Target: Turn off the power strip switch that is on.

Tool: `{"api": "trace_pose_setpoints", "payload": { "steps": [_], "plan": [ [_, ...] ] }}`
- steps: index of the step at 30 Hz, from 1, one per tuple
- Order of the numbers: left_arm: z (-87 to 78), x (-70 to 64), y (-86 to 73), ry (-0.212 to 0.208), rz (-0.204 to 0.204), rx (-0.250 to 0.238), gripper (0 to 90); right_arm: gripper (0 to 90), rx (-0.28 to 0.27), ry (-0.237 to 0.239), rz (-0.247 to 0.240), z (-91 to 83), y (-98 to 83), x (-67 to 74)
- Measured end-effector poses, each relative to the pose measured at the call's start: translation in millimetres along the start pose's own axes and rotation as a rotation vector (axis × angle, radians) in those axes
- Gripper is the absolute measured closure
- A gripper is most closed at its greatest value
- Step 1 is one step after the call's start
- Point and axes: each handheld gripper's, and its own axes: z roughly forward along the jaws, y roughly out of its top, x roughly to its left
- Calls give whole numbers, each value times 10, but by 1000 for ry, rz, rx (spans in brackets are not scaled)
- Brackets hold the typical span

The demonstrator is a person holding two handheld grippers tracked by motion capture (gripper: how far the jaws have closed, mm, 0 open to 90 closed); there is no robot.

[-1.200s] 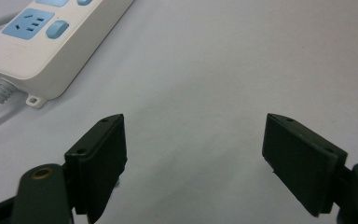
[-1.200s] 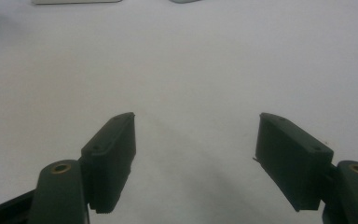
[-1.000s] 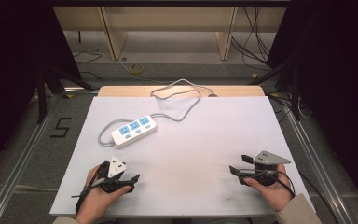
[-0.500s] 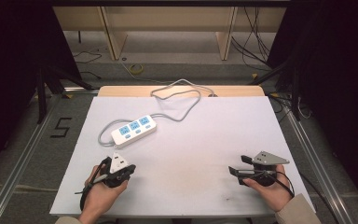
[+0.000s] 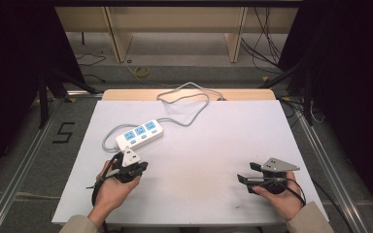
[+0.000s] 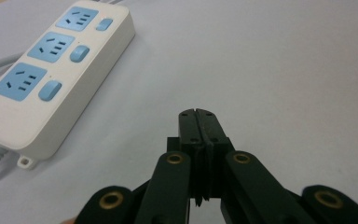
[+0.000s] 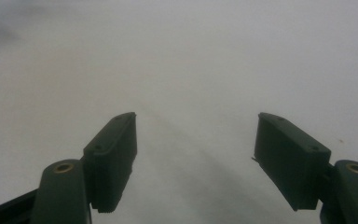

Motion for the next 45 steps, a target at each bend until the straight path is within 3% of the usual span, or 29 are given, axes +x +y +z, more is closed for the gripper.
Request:
{"api": "trace_pose_setpoints", "payload": {
  "steps": [11,32,45],
  "plan": [
    [151,4,238,1,5,-1,897,309,2,4,-4,3,1,13],
    [335,116,486,13,9,10,897,314,4,9,-16,7,5,29],
    [542,160,677,17,3,30,897,314,7,13,-17,8,4,32]
  ]
}}
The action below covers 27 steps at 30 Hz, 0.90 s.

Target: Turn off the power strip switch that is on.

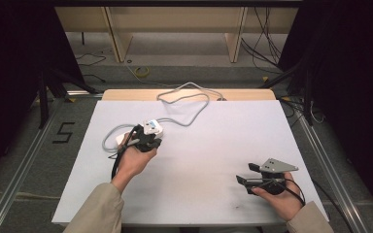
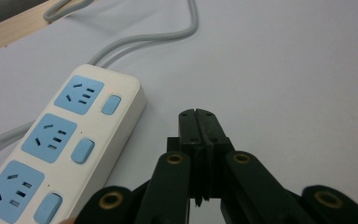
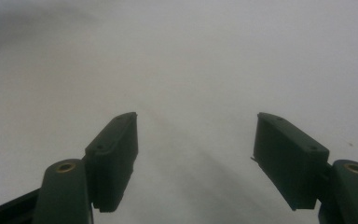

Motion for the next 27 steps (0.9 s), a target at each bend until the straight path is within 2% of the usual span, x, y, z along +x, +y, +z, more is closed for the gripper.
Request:
{"api": "trace_pose_setpoints", "payload": {
  "steps": [27],
  "plan": [
    [99,139,94,28,-5,33,897,312,-9,2,0,0,2,1]
  ]
}}
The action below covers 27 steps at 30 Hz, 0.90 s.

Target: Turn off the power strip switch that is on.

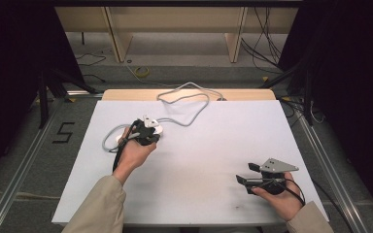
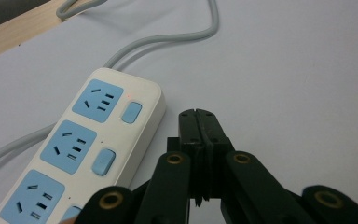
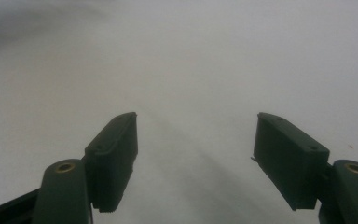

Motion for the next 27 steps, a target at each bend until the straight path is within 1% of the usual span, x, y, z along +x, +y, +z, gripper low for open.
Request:
{"api": "trace_pose_setpoints", "payload": {
  "steps": [6,15,17,20,25,27],
  "plan": [
    [40,18,1,1,-7,7,896,312,7,8,-21,17,0,20],
    [58,62,48,13,-8,11,897,312,6,8,-17,16,0,19],
    [69,66,55,17,-16,9,896,312,7,8,-19,15,0,17],
    [85,88,70,21,-10,17,896,312,5,8,-15,14,1,16],
    [111,110,96,27,-16,17,896,312,6,8,-17,17,0,19],
    [124,129,102,31,-12,26,896,312,4,7,-15,15,1,18]
  ]
}}
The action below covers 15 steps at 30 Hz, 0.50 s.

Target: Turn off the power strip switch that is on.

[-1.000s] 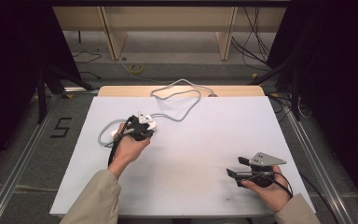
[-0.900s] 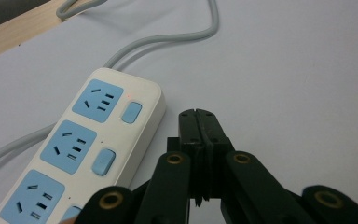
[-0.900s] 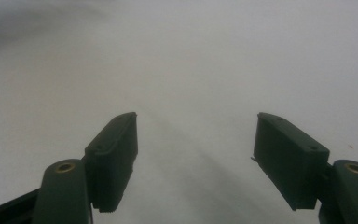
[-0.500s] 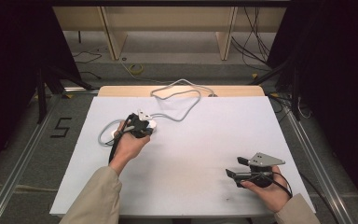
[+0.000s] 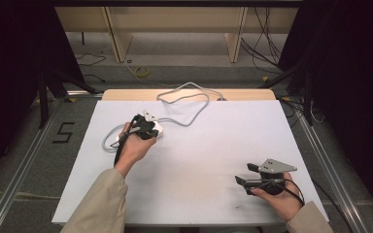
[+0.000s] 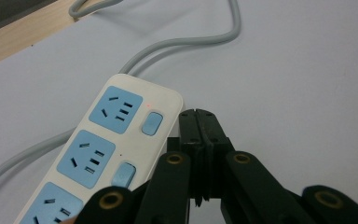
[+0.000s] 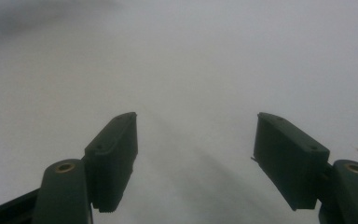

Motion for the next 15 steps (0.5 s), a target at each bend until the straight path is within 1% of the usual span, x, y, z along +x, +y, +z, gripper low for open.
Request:
{"api": "trace_pose_setpoints", "payload": {
  "steps": [1,3,10,14,15],
  "plan": [
    [5,11,2,3,2,6,896,312,-1,0,-1,0,0,-2],
    [23,23,6,7,-6,2,896,312,0,1,0,0,0,0],
    [66,61,18,16,-4,16,896,312,0,1,-1,2,0,-2],
    [78,74,28,14,-1,24,896,312,-1,2,-2,1,0,-1],
    [90,78,34,17,-8,23,896,312,-1,2,-1,0,0,-1]
  ]
}}
